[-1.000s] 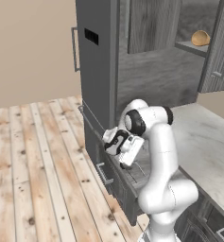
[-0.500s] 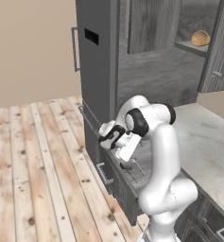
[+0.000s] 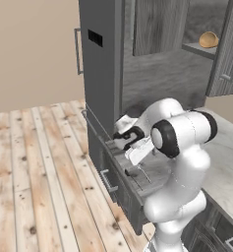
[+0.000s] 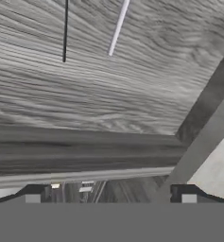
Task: Organize the utensils by type. Pick up the wooden spoons from the counter and place them in the open cabinet. Then pick up the metallic utensils from the counter and place them in the open drawer.
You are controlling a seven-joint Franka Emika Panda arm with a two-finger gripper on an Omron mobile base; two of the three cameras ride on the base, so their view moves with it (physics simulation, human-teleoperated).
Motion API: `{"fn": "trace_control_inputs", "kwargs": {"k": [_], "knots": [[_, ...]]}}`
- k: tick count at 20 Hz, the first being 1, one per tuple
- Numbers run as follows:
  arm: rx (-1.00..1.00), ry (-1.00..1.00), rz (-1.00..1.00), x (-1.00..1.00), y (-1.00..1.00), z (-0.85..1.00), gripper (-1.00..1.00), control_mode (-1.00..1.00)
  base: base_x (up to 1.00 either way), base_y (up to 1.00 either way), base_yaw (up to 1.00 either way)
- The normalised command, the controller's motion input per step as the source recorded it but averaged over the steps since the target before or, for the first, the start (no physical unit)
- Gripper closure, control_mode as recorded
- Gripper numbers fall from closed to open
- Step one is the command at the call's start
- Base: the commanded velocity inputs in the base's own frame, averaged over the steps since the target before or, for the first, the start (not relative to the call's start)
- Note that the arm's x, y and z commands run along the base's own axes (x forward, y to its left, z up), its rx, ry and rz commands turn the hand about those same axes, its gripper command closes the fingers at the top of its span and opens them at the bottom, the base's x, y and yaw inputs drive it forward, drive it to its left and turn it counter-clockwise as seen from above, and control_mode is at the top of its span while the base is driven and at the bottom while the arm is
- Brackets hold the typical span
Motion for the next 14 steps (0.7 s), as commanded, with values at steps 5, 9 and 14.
{"fn": "trace_control_inputs", "kwargs": {"k": [5,9,14], "knots": [[0.13,-0.1,0.0,-0.73,0.0,0.79,-1.0,-1.0,0.0,0.0,0.0],[0.0,-0.07,0.09,-0.87,0.0,0.68,-1.0,-1.0,0.0,0.0,0.0],[0.01,-0.05,0.14,-0.84,0.02,0.62,-1.0,-1.0,0.0,0.0,0.0]]}}
